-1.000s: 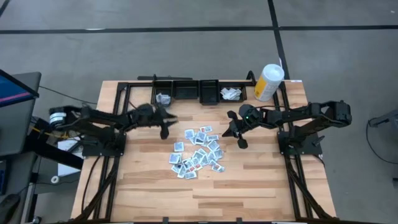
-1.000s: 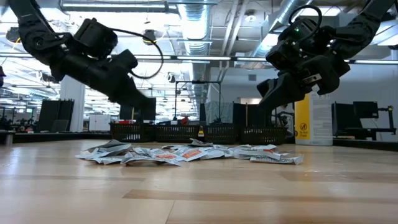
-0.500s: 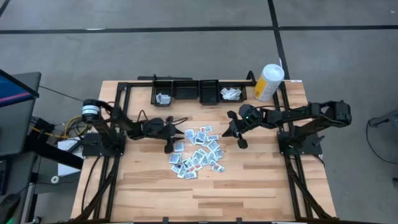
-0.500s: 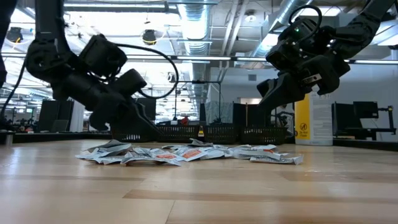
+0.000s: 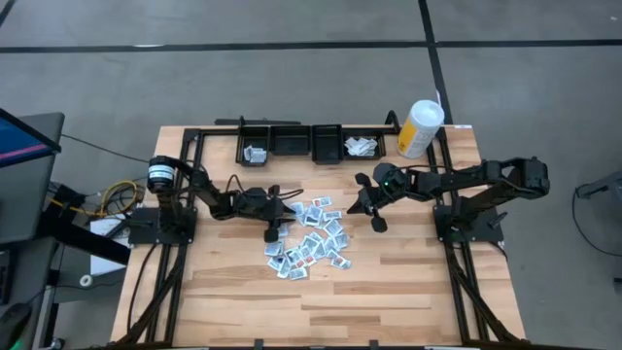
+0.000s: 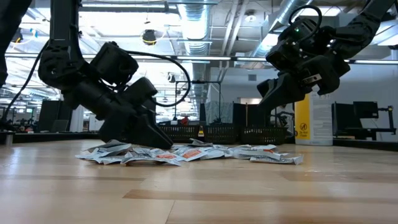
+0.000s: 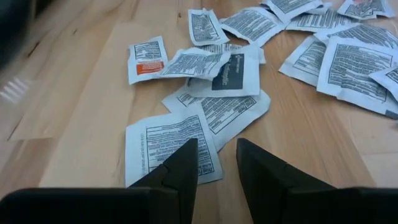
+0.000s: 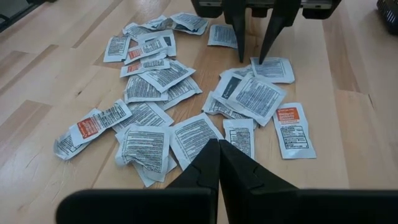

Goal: Pick & Place First Aid Supplies
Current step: Put the blue alcohol pad into the left black bin

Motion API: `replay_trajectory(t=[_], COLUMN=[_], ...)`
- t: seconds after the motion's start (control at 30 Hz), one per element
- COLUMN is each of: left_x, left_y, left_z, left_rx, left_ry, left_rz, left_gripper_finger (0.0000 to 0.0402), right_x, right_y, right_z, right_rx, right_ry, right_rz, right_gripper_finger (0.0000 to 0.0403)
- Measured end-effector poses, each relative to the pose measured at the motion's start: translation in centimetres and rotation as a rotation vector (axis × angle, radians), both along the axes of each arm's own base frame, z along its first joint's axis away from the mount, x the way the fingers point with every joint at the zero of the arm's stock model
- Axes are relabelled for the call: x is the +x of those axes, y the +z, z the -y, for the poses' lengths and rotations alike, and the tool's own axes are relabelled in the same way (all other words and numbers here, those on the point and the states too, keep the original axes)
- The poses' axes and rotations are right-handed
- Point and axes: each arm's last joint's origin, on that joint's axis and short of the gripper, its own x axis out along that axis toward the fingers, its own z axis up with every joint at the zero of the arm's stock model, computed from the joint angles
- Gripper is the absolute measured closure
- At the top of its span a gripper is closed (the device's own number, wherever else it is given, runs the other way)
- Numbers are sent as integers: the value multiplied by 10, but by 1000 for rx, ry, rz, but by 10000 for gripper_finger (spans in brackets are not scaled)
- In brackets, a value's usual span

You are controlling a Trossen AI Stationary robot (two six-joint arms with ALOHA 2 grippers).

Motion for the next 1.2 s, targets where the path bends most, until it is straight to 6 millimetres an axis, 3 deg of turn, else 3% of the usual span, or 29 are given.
replay_trajectory(t=[0.33,0.47,0.63,0.83,1.2], left_x=[0,0,0,-1,-4], left_y=[-2,-2,-2,2,35], left_z=[-1,0,0,-2,-2], left_rx=[-1,-4,-3,8,-10], left_ry=[24,24,23,51,74], left_rz=[-13,-16,-18,-10,134], left_gripper_finger=[294,323,387,396,398], right_x=[0,0,0,0,0], right_y=[0,0,0,0,0], right_z=[0,0,0,0,0], right_rx=[0,0,0,0,0], right_ry=[0,0,0,0,0], right_rz=[0,0,0,0,0], right_gripper_finger=[403,403,403,403,403])
